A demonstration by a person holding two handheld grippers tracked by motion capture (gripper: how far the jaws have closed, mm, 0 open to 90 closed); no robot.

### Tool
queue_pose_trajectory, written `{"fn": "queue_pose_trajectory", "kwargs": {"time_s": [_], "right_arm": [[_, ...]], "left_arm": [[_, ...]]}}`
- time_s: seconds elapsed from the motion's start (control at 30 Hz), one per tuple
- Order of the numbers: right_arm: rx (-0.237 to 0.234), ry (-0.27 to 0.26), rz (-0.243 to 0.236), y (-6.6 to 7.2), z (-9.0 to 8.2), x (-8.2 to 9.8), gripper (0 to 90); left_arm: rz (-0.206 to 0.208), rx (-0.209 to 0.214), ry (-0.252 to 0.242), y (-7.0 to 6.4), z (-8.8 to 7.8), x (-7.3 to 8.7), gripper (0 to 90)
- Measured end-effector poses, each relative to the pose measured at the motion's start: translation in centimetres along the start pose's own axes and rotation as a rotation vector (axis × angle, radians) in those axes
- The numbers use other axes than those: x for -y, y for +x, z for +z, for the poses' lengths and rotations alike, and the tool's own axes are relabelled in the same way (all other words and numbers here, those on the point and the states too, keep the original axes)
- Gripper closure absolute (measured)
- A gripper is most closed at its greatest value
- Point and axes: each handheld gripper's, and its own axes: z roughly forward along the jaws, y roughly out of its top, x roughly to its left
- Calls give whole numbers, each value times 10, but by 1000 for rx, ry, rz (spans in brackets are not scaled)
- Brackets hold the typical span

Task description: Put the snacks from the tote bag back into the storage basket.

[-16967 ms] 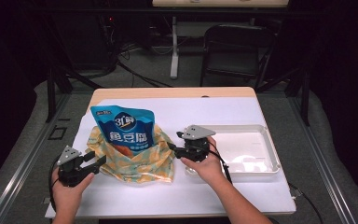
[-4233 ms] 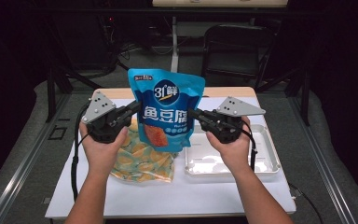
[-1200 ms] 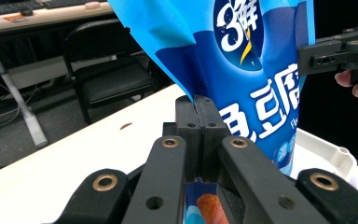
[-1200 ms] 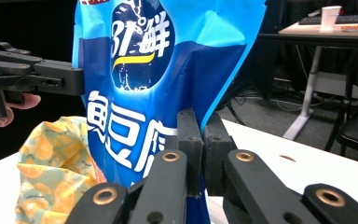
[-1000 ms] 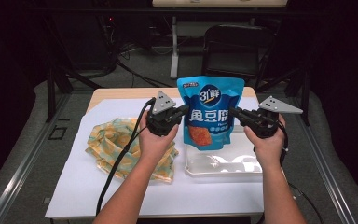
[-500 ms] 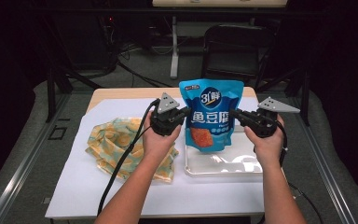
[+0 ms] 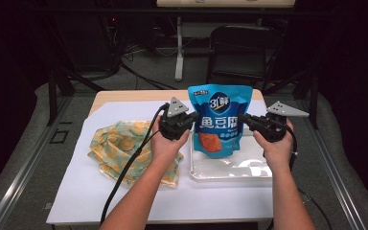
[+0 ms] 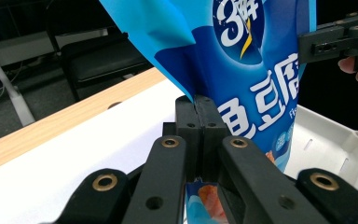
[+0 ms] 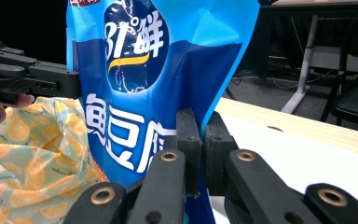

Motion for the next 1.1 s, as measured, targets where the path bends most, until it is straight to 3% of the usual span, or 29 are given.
{"fn": "queue_pose_trajectory", "kwargs": {"time_s": [0.23,0.53,0.77,0.87,1.0,1.1], "right_arm": [[7,11,6,-7,1,5,873],[10,70,12,-16,6,16,866],[-35,120,37,-26,3,20,855],[-45,129,47,-30,-1,21,832],[-72,99,78,-35,-9,20,762],[-59,107,71,-36,-14,20,711]], "left_arm": [[-2,1,20,0,9,4,899],[-4,-2,56,0,21,14,897],[20,3,62,-6,20,17,888],[26,5,57,-8,19,17,874],[13,9,50,-8,17,16,828],[1,16,44,-8,14,15,767]]}}
